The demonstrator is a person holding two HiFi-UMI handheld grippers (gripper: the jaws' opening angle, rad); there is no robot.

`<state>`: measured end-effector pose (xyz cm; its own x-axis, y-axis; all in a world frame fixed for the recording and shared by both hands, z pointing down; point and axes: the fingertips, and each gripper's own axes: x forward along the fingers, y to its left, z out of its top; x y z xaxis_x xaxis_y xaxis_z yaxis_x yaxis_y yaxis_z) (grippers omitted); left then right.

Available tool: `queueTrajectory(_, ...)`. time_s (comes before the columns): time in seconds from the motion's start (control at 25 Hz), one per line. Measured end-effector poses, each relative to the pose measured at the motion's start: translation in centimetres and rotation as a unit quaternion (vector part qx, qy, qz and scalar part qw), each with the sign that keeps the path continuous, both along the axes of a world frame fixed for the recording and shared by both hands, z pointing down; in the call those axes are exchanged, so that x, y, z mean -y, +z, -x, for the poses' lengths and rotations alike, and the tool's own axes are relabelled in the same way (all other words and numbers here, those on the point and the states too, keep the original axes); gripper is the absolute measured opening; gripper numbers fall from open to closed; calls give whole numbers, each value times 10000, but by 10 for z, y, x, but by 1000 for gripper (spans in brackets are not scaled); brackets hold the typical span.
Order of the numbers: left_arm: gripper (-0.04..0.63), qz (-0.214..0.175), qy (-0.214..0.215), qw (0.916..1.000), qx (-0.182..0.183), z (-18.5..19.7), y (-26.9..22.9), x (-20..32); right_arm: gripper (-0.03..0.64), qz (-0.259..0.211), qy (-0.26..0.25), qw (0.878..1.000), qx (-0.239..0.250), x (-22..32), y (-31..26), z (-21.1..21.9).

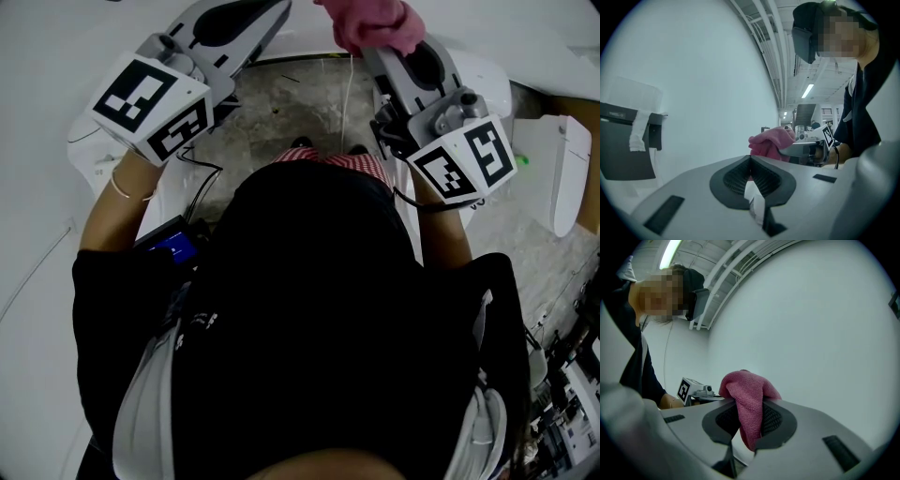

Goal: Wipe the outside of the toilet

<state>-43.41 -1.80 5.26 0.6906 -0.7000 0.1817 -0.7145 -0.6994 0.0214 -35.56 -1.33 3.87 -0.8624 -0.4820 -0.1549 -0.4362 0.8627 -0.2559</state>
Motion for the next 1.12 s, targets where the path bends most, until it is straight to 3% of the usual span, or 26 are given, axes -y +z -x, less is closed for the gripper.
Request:
queueTrajectory(0.24, 6, 11, -84, 9999, -88, 1, 3, 2, 72, 38, 16, 10000, -69, 1, 5, -1)
queueTrajectory(0.52, 6, -50, -147, 9988, -459, 1, -2, 5, 74, 68, 43, 9999, -78, -1, 2, -1)
queueTrajectory(1.12, 6, 129, 160, 9963, -837, -5, 10, 16, 72, 128, 391, 9990, -192, 1, 4, -2)
